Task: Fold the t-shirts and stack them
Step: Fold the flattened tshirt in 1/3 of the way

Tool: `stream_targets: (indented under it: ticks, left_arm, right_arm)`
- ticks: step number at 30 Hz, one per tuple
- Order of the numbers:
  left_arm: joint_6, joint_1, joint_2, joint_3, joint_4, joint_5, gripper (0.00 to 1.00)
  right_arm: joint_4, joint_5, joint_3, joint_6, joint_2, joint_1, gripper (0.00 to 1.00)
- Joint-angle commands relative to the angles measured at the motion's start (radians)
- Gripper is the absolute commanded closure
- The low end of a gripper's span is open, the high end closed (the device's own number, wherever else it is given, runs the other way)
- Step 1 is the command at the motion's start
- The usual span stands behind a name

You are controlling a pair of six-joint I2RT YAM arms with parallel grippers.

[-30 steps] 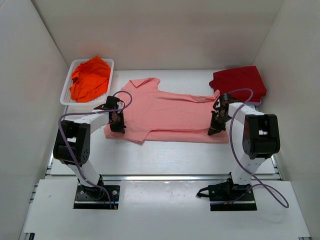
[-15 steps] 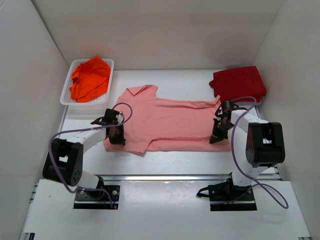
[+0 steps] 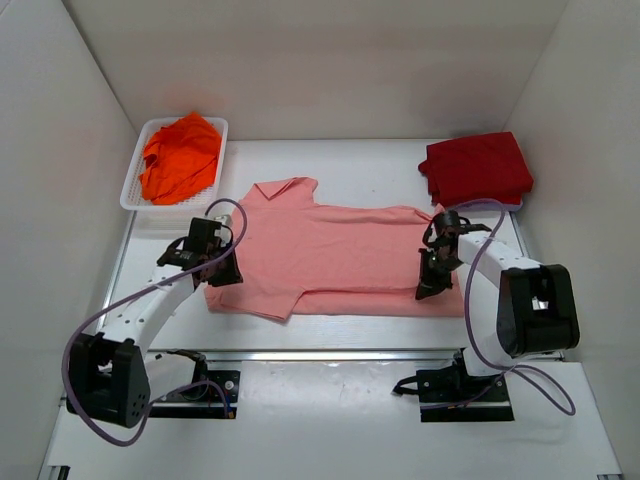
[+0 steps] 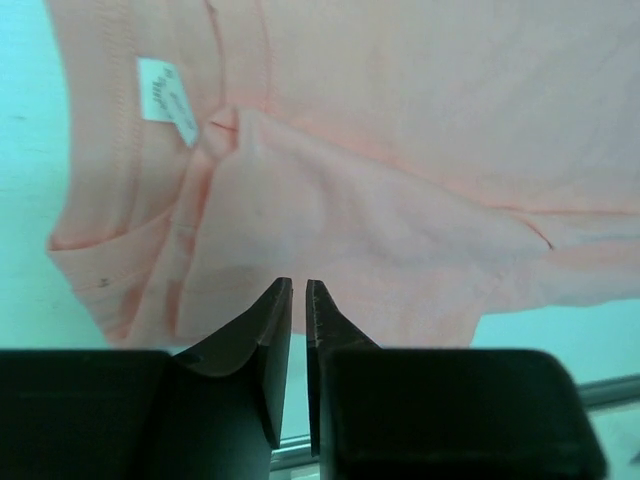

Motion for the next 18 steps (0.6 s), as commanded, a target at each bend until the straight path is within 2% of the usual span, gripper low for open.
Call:
stream_targets:
  ticks: [1, 5, 18]
  left_arm:
    - [0.020, 0.041, -0.008, 0.026, -0.007, -0.055, 0.77]
    - [0.062, 0.055, 0.045, 0.040, -0.015, -0.060, 0.75]
    - [0.055, 0.065, 0.009, 0.063, -0.019, -0.058, 0.73]
  right_arm:
    - [0.029, -0.030, 0.054, 0.017, -0.025, 0.045, 1.00]
    - [0.051, -0.041, 0.077, 0.040, 0.012, 0.096, 0.99]
    - [0.134, -0.122, 0.198, 0.138, 0.175, 0.255, 1.00]
